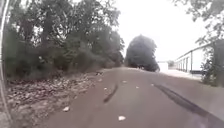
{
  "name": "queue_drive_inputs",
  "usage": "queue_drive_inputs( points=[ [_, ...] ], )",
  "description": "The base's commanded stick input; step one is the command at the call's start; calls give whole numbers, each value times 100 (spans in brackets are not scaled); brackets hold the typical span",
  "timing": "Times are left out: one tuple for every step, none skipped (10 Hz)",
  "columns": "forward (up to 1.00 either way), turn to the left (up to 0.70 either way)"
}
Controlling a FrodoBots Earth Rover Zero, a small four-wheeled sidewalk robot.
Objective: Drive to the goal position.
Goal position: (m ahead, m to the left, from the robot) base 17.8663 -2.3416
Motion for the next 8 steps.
queue_drive_inputs(
  points=[
    [70,0],
    [70,0],
    [70,0],
    [70,0],
    [70,0],
    [70,0],
    [70,0],
    [70,0]
  ],
)
